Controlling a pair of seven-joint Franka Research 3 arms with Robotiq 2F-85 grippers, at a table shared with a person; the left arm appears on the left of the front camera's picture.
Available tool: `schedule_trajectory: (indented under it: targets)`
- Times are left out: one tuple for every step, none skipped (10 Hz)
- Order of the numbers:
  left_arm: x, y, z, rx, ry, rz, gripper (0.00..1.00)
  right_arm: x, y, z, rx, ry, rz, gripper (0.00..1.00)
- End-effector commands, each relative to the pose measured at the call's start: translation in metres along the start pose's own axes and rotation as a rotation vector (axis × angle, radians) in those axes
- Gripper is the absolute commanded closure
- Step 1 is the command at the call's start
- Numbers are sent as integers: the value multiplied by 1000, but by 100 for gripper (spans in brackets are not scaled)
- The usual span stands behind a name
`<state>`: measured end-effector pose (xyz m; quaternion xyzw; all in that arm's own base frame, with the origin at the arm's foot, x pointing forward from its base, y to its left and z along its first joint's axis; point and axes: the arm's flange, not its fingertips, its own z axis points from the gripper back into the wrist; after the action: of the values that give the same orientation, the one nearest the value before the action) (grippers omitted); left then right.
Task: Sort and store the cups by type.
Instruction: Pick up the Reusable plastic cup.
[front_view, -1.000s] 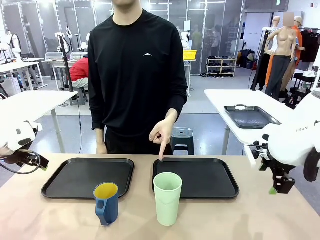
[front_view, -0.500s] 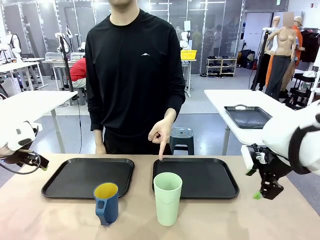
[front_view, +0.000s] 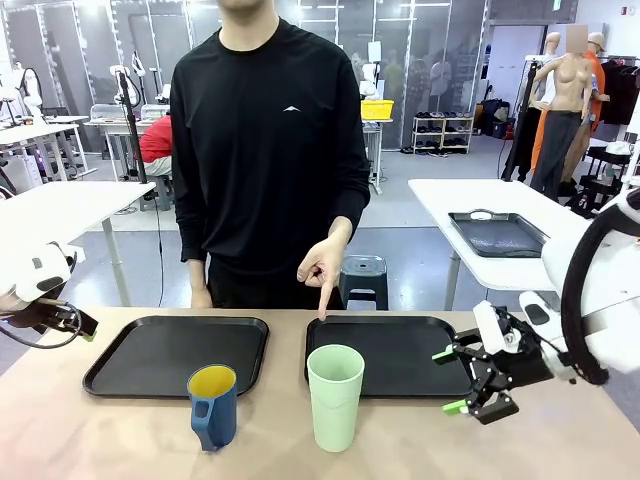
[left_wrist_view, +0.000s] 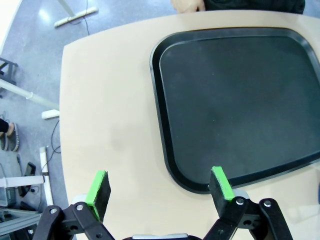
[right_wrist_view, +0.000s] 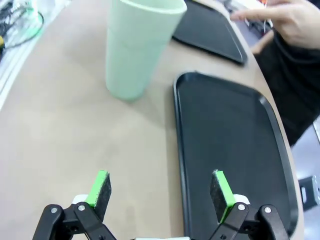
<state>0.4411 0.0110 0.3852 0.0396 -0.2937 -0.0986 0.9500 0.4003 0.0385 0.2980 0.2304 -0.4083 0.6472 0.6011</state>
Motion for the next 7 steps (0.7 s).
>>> schedule_trajectory:
  targets:
    - [-1,2,-1,1,1,4,0,-19,32,-12,8,-98,-14,0]
    - [-1,2,-1,1,1,4,0,-22,34,-19,41,-145,-38,0]
    - [-1,2,-1,1,1,4,0,-21,34,-24,83,-238,-67,0]
    - [-1,2,-1,1,1,4,0,-20,33,-27,93,-307,-77,0]
    - [-1,2,-1,1,1,4,0,-22,30,-28,98,-371,-113,0]
    - [-1,2,-1,1,1,4,0,-22,29,-30,90,-384,-134,0]
    - [-1,2,-1,1,1,4,0,-21,25,-32,82,-421,-148,0]
